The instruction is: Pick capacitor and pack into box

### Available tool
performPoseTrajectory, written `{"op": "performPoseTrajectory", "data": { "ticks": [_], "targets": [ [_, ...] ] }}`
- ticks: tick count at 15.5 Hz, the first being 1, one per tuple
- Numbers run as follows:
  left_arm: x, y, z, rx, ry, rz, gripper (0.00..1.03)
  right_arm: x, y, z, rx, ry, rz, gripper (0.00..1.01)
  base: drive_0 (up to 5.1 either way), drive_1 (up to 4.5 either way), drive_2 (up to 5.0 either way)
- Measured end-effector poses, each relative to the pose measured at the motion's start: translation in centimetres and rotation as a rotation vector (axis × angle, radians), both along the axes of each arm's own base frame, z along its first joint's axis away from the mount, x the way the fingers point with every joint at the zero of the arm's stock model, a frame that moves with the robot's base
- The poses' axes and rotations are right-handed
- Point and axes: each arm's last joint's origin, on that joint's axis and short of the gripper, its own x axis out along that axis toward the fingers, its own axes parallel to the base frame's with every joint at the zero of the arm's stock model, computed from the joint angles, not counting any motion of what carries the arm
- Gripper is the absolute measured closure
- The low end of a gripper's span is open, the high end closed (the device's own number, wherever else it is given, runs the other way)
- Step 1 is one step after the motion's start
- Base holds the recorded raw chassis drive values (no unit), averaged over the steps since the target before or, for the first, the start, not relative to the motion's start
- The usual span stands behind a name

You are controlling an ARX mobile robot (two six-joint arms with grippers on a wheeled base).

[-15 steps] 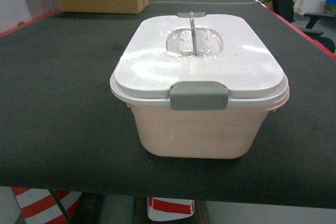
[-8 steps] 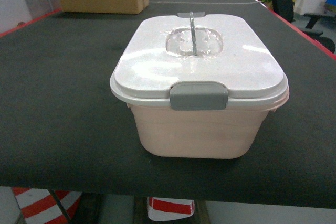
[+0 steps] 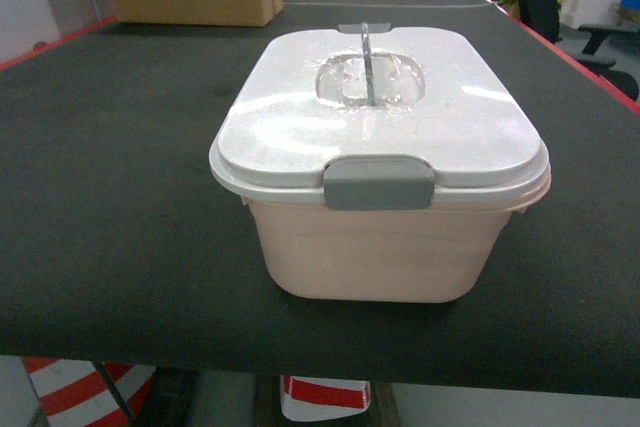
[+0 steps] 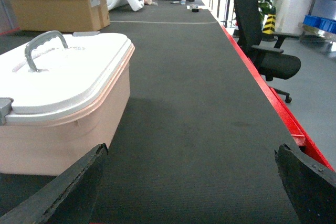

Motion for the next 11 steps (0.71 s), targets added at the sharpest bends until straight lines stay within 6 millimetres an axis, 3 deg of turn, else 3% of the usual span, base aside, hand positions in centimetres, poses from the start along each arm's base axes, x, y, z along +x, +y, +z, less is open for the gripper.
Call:
{"op": "performPoseTrajectory", "data": {
  "ticks": [11],
  "targets": [
    [0.0,0.0,0.0,0.0,0.0,0.0,0.05,0.0,0.0,0.0,0.0,0.0,0.0,0.03,0.0,0.0,0.0]
  ]
}}
